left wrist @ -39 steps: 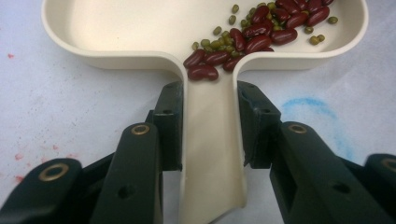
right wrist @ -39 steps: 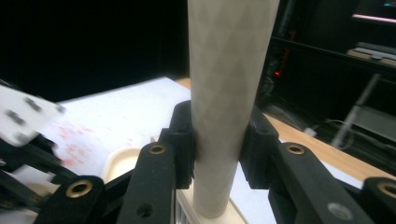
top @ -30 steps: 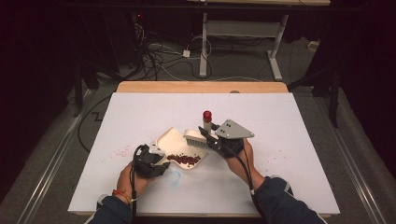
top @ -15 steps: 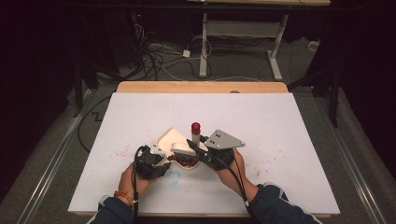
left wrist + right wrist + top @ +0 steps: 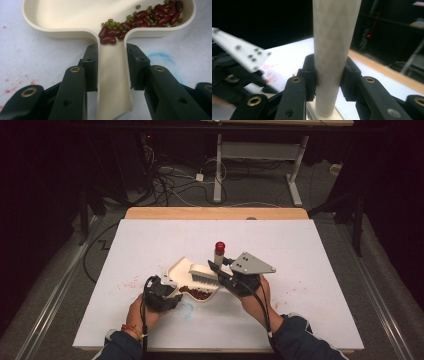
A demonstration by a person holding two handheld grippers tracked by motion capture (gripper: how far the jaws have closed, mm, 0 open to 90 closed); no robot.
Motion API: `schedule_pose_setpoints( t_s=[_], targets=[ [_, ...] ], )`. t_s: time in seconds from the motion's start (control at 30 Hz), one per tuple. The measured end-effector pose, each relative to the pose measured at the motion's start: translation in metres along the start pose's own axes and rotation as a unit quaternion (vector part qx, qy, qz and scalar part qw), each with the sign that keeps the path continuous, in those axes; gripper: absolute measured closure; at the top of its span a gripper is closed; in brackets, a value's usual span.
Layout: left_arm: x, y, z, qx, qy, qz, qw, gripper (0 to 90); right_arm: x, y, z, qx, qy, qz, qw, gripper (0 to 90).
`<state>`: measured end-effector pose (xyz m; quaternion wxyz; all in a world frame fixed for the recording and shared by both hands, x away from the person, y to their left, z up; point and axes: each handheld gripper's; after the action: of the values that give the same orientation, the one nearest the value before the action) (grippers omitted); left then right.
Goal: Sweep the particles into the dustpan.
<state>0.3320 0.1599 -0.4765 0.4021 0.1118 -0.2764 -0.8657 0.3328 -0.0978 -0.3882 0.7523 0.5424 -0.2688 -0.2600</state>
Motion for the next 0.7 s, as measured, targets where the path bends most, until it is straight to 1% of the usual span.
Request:
schedule_pose_setpoints(
  t_s=[0.03, 0.1, 0.13, 0.17, 0.23, 0.27, 0.3, 0.33, 0.4, 0.47, 0.57, 0.6, 0.63, 0.7],
  targets=[
    [0.000, 0.000, 0.000, 0.000, -0.001, -0.001, 1.0000, 63.8, 0.005, -0.001, 0.000, 0.004, -0.020, 0.009, 0.9998, 70.5],
    [-0.001, 0.000, 0.001, 0.000, -0.001, -0.001, 1.0000, 63.8, 0.012, -0.003, -0.001, 0.004, -0.029, 0.007, 0.9996, 70.5],
    [-0.001, 0.000, 0.001, -0.001, -0.001, -0.002, 1.0000, 63.8, 0.015, -0.004, -0.002, -0.001, -0.033, 0.006, 0.9994, 70.5],
    [0.000, 0.000, 0.001, -0.001, -0.001, -0.002, 1.0000, 63.8, 0.015, -0.004, -0.002, -0.001, -0.033, 0.006, 0.9994, 70.5],
    [0.000, 0.000, 0.001, -0.002, -0.002, -0.003, 1.0000, 63.8, 0.022, -0.006, -0.003, -0.003, -0.042, 0.002, 0.9991, 70.5],
    [0.000, 0.000, 0.001, -0.002, -0.003, -0.005, 1.0000, 63.8, 0.025, -0.007, -0.003, -0.004, -0.047, 0.002, 0.9989, 70.5],
    [0.000, 0.000, 0.001, -0.002, -0.004, -0.005, 1.0000, 63.8, 0.032, -0.008, -0.004, -0.007, -0.058, 0.007, 0.9983, 70.5],
    [0.000, 0.000, 0.001, -0.002, -0.004, -0.005, 1.0000, 63.8, 0.032, -0.008, -0.004, -0.007, -0.058, 0.007, 0.9983, 70.5],
    [0.001, 0.000, 0.002, -0.003, -0.005, -0.008, 1.0000, 63.8, 0.039, -0.009, -0.005, -0.010, -0.070, 0.011, 0.9975, 70.4],
    [0.001, 0.000, 0.002, -0.003, -0.005, -0.011, 0.9999, 63.7, 0.048, -0.012, -0.007, -0.015, -0.085, 0.016, 0.9962, 70.5],
    [0.001, 0.000, 0.001, -0.003, -0.004, -0.010, 0.9999, 63.7, 0.060, -0.016, -0.008, -0.023, -0.110, 0.014, 0.9936, 70.5],
    [0.001, 0.000, 0.000, -0.005, -0.004, -0.012, 0.9999, 63.8, 0.068, -0.018, -0.010, -0.029, -0.126, 0.017, 0.9914, 70.5],
    [0.001, 0.000, 0.000, -0.005, -0.004, -0.011, 0.9999, 63.8, 0.068, -0.018, -0.010, -0.029, -0.126, 0.017, 0.9914, 70.5],
    [0.002, 0.001, 0.000, -0.005, -0.003, -0.013, 0.9999, 63.8, 0.072, -0.021, -0.012, -0.035, -0.136, 0.011, 0.9900, 70.5]
  ],
)
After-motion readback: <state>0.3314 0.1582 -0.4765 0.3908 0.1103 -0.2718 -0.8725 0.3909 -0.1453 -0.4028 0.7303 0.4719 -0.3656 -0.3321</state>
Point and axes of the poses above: each handheld gripper's, and its own axes: z roughly backward along the jaws, y roughly out of its top, x roughly to its right, and after that the axes turned 1 degree about -z, right-handed
